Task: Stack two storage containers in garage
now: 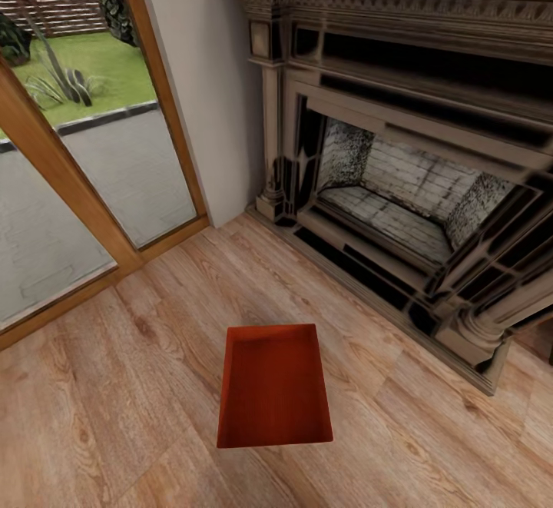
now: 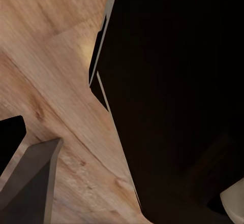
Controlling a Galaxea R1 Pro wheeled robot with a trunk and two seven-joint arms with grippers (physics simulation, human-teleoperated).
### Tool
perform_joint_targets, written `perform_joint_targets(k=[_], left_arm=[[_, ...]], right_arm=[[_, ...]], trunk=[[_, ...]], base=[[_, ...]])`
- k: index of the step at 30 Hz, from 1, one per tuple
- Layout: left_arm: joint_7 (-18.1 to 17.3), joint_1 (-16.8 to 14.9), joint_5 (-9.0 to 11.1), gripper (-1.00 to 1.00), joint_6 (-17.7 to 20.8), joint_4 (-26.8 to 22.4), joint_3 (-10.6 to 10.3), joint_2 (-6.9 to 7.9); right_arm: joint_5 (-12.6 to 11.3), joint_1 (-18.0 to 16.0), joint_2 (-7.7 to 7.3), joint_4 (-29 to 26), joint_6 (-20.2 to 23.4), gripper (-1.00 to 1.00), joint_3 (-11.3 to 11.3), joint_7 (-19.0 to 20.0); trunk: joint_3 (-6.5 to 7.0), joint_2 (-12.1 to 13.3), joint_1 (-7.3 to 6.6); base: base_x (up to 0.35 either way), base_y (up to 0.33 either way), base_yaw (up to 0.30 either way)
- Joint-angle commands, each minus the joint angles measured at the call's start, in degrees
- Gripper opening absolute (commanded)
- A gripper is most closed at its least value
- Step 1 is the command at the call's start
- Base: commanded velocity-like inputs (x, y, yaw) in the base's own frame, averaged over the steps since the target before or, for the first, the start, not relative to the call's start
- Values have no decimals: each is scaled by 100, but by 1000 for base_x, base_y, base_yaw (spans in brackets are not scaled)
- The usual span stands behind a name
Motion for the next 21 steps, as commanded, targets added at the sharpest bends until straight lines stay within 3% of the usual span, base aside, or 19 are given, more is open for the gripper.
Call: perform_joint_targets(k=[1,5,7,21], left_arm=[[5,1,21,100,-9,-4,-4,0],[4,1,22,100,-7,-3,0,0],[5,1,19,100,-7,-5,-3,0],[4,1,51,100,-4,-4,24,0]], right_arm=[[-59,-6,2,18,-36,100,49,-1],[-64,-6,-2,16,-33,100,44,3],[-70,-6,-74,11,-30,100,62,-12],[-63,-7,-35,-53,-37,100,47,-75]], trunk=[[-3,-2,0],[-3,-2,0],[-3,-2,0],[-3,-2,0]], base=[[0,0,0],[0,0,0],[0,0,0],[0,0,0]])
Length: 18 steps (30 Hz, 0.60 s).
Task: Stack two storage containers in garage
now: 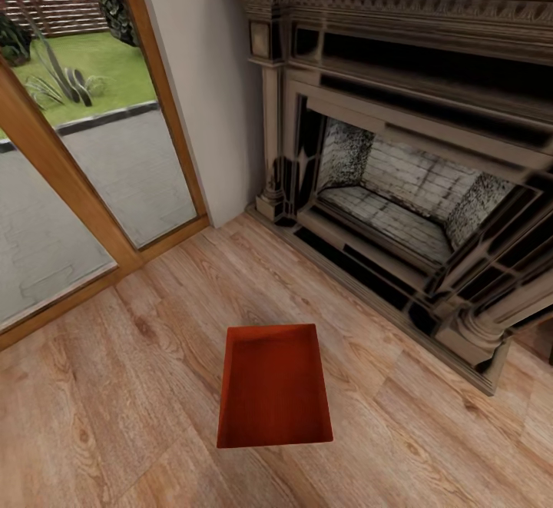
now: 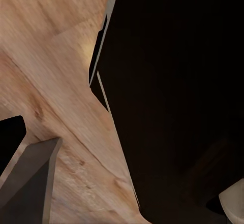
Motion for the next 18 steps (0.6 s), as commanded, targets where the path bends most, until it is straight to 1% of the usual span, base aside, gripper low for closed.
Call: perform_joint_targets(k=[1,2,3,4,6,8,10,12,15,16,17,18], left_arm=[[2,1,22,100,-10,-44,5,5],[-4,1,24,100,-7,-69,7,12],[-23,1,27,100,-7,-137,10,38],[-27,1,30,100,-8,-193,12,50],[-1,1,17,100,7,-604,14,71],[9,1,-6,100,47,-1118,6,93],[9,1,-17,100,61,-1342,3,115],[12,-7,-35,100,81,-1761,5,174],[23,-21,-47,100,185,-2102,6,204],[31,-94,-63,100,429,-2239,7,212],[36,-149,-71,100,554,-2275,7,213],[72,-372,-94,100,968,-2350,6,213]], right_arm=[[-78,-6,-7,-135,-19,100,43,-1],[-84,-7,-11,-241,-12,100,41,0],[-93,-8,-15,-516,23,100,35,2],[-96,-9,-17,-676,61,100,33,3],[-104,-10,-25,-1405,377,100,25,-2],[-112,-1,-34,-2137,841,100,16,-13],[-114,5,-33,-2443,1057,100,11,-17],[-118,25,-28,-2877,1423,100,-5,-19],[-128,-70,-8,-3061,1693,100,-18,-22],[-133,-295,14,-3120,1812,100,-46,-26],[-137,-389,20,-3130,1838,100,-64,-25],[-145,-689,28,-3115,1892,100,-114,-23]], trunk=[[-3,-1,0],[-3,-1,0],[-3,-1,0],[-3,-1,0],[-3,-1,0],[-3,-1,0],[-3,-1,0],[-3,-1,0],[-3,-1,0],[-3,-1,0],[-3,-1,0],[-3,-1,0]], base=[[0,0,0],[0,0,0],[0,0,0],[0,0,0],[0,0,0],[0,0,0],[0,0,0],[0,0,0],[0,0,0],[0,0,0],[0,0,0],[0,0,0]])
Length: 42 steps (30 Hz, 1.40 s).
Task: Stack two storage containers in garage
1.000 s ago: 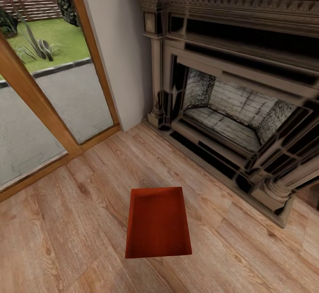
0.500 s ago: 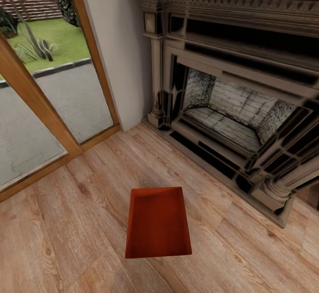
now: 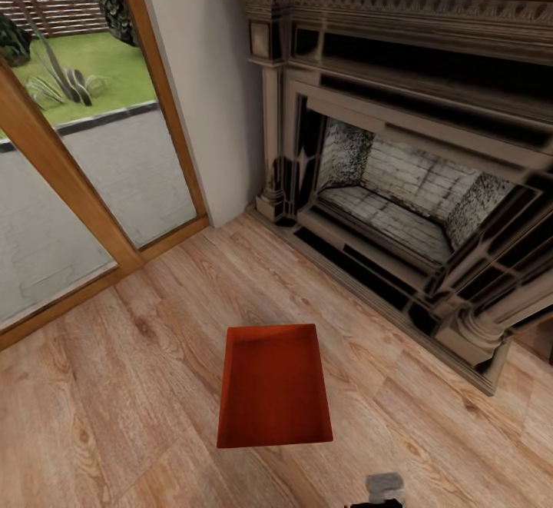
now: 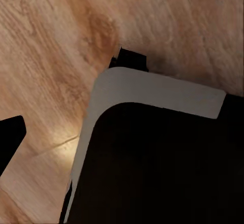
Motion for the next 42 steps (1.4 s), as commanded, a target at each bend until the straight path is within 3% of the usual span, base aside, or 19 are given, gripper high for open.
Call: perform_joint_targets(k=[1,3,7,8,9,11,12,14,17,18,20,23,29,34,42], left_arm=[[43,-222,40,100,334,-43,-1,-4],[92,-779,29,100,786,-76,-9,-15],[155,-1492,42,100,979,25,-28,-90],[286,-1865,33,100,1017,192,-45,-203],[346,-1982,17,100,1026,268,-49,-254],[681,-2520,-170,100,1025,699,-62,-557],[740,-2614,-231,100,1017,772,-65,-615],[898,-2861,-553,100,991,927,-69,-827],[974,-3005,-1004,100,971,949,-71,-946],[1001,-3089,-1273,100,936,927,-65,-959],[1005,-3114,-1339,100,867,927,-61,-973],[1009,-3137,-1390,100,623,902,-61,-951],[1012,-3140,-1397,100,497,898,-47,-908],[1017,-3140,-1397,100,144,870,-49,-927],[1019,-3140,-1376,100,-19,813,-22,-933]], right_arm=[[-68,-280,-3,45,59,100,16,-46],[-75,-895,11,246,114,100,-19,-47],[-78,-1625,60,591,140,100,-88,-47],[-78,-1912,144,734,100,100,-210,-47],[-78,-1986,169,769,84,100,-264,-48],[-71,-2185,248,863,-92,100,-563,-46],[-72,-2204,261,874,-151,100,-603,-46],[-75,-2250,321,935,-426,100,-703,-45],[-66,-2271,408,1098,-697,100,-745,-45],[-3,-2279,558,1227,-825,100,-738,-3],[12,-2280,602,1252,-849,100,-726,15],[24,-2280,638,1273,-987,100,-728,27],[15,-2281,654,1278,-1454,100,-738,-41],[3,-2277,656,1296,-1523,100,-737,-104],[9,-2274,647,1361,-1530,100,-737,-114]], trunk=[[-5,-2,-1],[-5,-2,-1],[-5,-2,-1],[-5,-2,-1],[-5,-2,-1],[-5,-2,-1],[-5,-2,-1],[-5,-2,-1],[-5,-2,-1],[-5,-2,-1],[-5,-2,-1],[-5,-2,-1],[-5,-2,-1],[-5,-2,-1],[-5,-2,-1]], base=[[0,0,0],[0,0,0],[0,0,0],[0,0,0],[0,0,0],[0,0,0],[0,0,0],[0,0,0],[0,0,0],[0,0,0],[0,0,0],[0,0,0],[0,0,0],[0,0,0],[0,0,0]])
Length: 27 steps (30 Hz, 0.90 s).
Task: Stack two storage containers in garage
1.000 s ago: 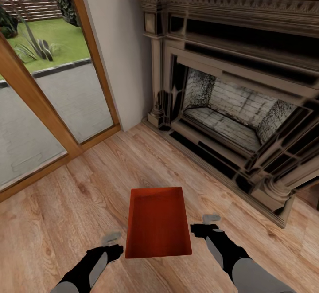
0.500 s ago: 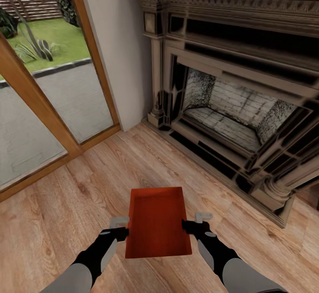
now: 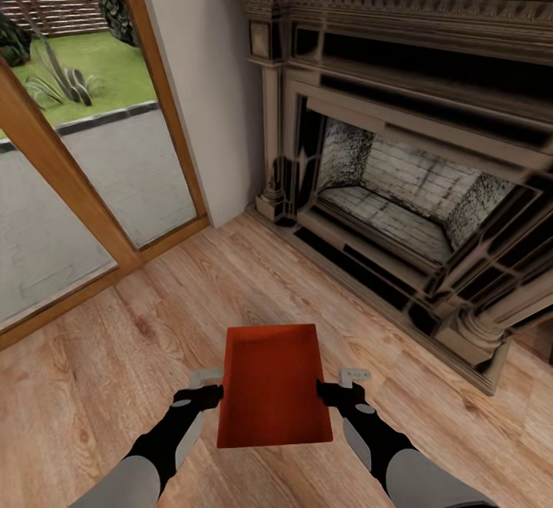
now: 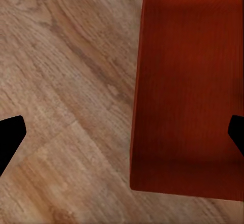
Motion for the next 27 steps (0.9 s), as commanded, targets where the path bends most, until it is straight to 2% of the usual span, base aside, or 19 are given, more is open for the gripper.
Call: perform_joint_targets(k=[1,8,9,12,14,16,27], left_arm=[[20,0,38,100,28,-20,-4,-9],[20,0,22,100,17,-70,-27,-41],[42,0,56,100,20,-363,21,-39],[44,0,65,100,19,-426,27,-38],[44,0,72,100,19,-444,25,-33],[40,0,77,100,17,-416,15,-30],[45,0,58,100,24,-397,-17,-33]], right_arm=[[-61,-3,-6,6,-22,100,49,-33],[-55,-4,-19,10,-15,100,56,29],[-6,-4,-11,11,-19,100,67,6],[86,-4,-17,11,-4,100,77,-1],[290,-3,-43,11,158,100,71,-15],[341,-5,-40,11,222,100,69,-21],[379,-5,-38,11,259,100,71,27]], trunk=[[-3,-2,0],[-3,-2,0],[-3,-2,0],[-3,-2,0],[-3,-2,0],[-3,-2,0],[-3,-2,0]], base=[[0,0,0],[0,0,0],[0,0,0],[0,0,0],[0,0,0],[0,0,0],[0,0,0]])
